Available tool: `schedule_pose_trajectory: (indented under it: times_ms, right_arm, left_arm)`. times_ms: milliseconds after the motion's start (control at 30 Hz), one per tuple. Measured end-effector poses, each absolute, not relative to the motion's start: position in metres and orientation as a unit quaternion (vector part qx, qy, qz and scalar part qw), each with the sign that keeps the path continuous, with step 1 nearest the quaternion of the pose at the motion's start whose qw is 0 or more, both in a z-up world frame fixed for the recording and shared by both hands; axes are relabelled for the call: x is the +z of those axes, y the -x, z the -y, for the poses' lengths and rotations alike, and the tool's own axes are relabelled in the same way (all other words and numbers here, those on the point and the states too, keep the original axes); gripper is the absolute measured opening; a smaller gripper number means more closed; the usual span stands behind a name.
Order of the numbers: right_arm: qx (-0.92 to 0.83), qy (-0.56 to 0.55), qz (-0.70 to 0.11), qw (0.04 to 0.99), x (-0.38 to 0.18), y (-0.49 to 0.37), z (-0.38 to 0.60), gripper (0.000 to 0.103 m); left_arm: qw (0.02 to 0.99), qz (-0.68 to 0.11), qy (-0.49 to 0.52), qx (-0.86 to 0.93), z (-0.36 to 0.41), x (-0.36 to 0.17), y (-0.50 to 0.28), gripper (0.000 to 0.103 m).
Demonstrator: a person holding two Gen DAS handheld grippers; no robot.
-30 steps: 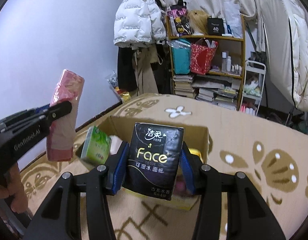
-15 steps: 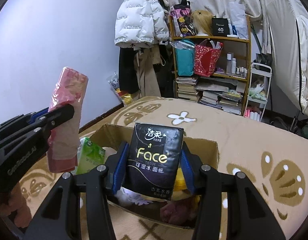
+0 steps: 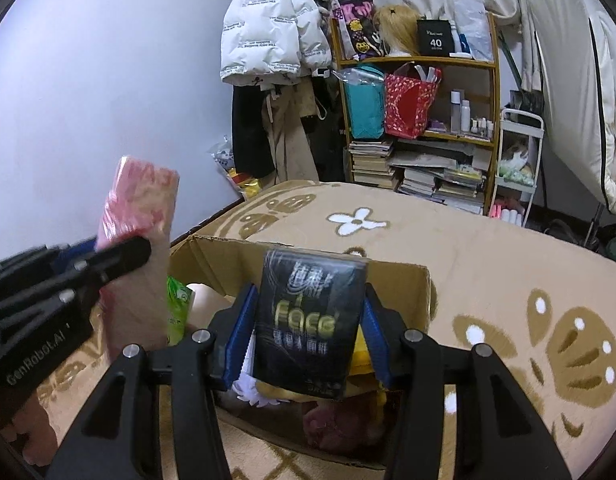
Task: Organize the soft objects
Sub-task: 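Carry the pink roll and black pack over the box and release both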
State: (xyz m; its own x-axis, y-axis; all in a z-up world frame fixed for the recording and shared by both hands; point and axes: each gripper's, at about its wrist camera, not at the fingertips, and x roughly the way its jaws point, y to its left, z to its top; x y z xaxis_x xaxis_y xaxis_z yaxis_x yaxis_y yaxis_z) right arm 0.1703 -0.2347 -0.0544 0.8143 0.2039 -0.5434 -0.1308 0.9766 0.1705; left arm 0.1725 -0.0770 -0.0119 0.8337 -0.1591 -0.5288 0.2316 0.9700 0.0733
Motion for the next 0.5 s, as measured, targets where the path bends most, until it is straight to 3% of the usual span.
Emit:
schedule_pose_trajectory:
  times_ms: [100,200,267,367,433,500]
  right_arm:
    - [0.087,-0.061,-0.285,0.952,-0.054,-0.167,0.236,0.071]
    - [0.082,-0.062,-0.281,0.954,-0.052,-0.166,0.237,0.077]
    - [0.079,-0.063,-0.284,0.953,-0.052,-0.167,0.239,0.086]
    - [0.075,-0.073,-0.284,0.953,-0.053,-0.167,0.243,0.093]
    - [0.075,-0.076,-0.289,0.951,-0.053,-0.169,0.244,0.094]
    - [0.070,-0.078,-0.290,0.951,-0.053,-0.169,0.245,0.102]
  left_arm:
    - [0.949,-0.289,-0.062,-0.108,0.077,-0.018,-0.175,0.023]
    - [0.950,-0.290,-0.058,-0.100,0.075,-0.019,-0.174,0.038]
    - [0.949,-0.297,-0.051,-0.098,0.072,-0.020,-0.174,0.061]
    - [0.951,-0.295,-0.046,-0.080,0.066,-0.021,-0.171,0.073]
    - [0.952,-0.294,-0.053,-0.067,0.063,-0.021,-0.169,0.079]
    - [0.951,-0.297,-0.054,-0.064,0.061,-0.021,-0.169,0.081]
